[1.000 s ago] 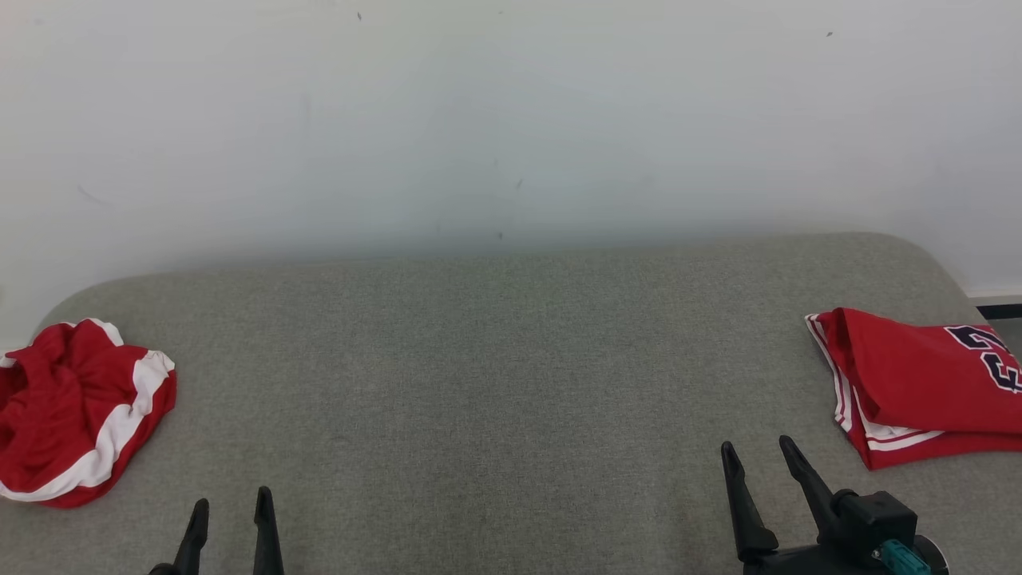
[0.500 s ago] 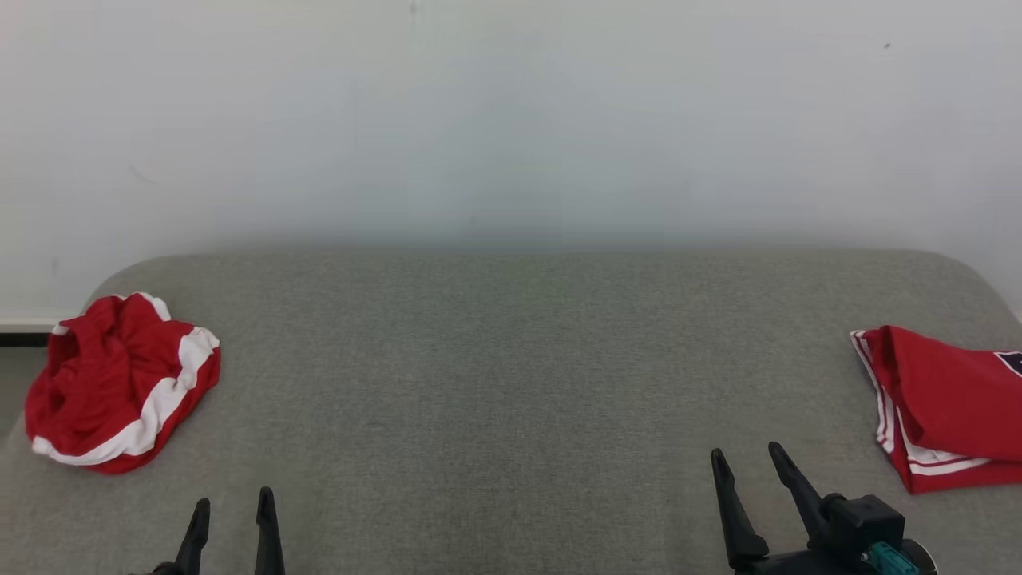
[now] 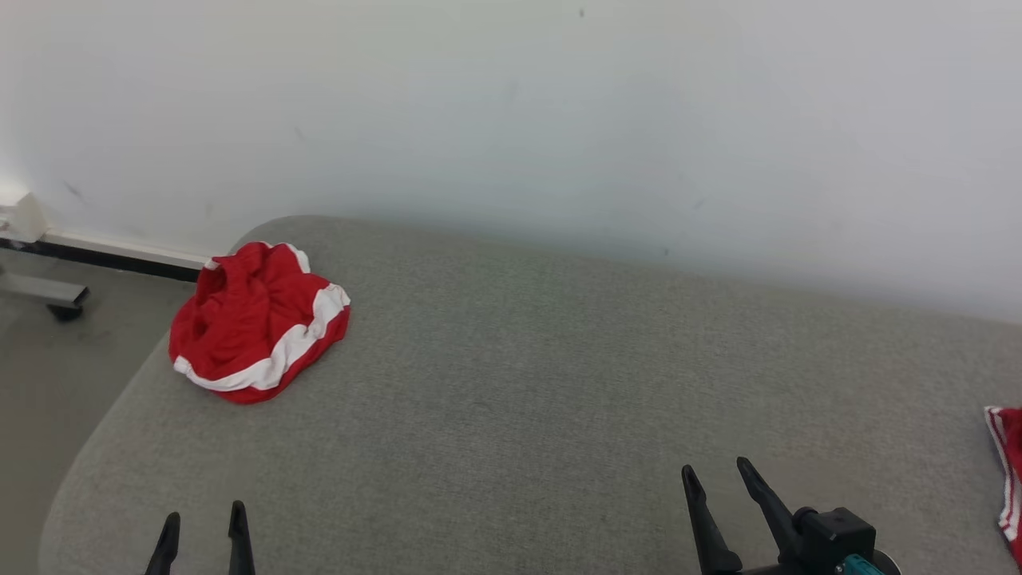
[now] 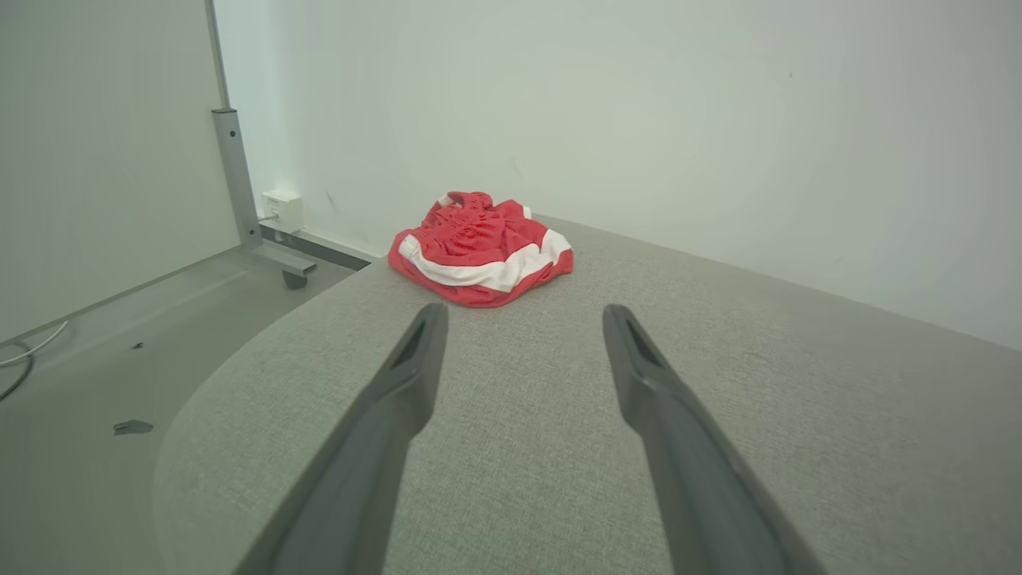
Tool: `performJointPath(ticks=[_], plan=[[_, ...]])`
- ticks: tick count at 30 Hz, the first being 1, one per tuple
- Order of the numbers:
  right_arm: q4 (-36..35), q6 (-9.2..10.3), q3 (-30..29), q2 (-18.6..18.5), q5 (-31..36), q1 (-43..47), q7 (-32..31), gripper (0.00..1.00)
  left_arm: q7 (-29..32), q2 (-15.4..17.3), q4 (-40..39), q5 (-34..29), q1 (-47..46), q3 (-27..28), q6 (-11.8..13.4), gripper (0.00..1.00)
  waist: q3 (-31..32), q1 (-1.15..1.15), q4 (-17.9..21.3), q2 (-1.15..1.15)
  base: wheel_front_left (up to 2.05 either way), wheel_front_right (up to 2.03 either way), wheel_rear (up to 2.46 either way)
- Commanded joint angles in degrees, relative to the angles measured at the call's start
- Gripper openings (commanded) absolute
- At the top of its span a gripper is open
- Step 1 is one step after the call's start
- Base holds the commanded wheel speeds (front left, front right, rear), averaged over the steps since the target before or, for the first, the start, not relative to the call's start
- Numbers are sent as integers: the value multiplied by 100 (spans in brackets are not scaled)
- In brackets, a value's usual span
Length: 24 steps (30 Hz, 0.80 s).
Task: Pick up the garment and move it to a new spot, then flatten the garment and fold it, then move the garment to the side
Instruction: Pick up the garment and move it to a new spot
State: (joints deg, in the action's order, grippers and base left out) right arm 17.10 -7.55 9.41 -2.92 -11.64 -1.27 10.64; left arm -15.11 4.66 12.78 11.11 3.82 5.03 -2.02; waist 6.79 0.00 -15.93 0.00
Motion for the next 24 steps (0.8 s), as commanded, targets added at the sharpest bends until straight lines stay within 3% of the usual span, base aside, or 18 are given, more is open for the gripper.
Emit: performJointPath(ticks=[1,8,24], plan=[[28,15,33,4,-69,-47,48,100,-3,59,-5,-5,60,38,27,100,83,0,-551,0,0,0,0],[161,15,267,3,-182,-182,119,100,-3,154,-109,57,126,172,99,100,8,0,-894,0,0,0,0],[443,15,422,2,-222,-451,215,100,-3,160,-328,38,245,318,189,100,-195,0,-1081,0,0,0,0]])
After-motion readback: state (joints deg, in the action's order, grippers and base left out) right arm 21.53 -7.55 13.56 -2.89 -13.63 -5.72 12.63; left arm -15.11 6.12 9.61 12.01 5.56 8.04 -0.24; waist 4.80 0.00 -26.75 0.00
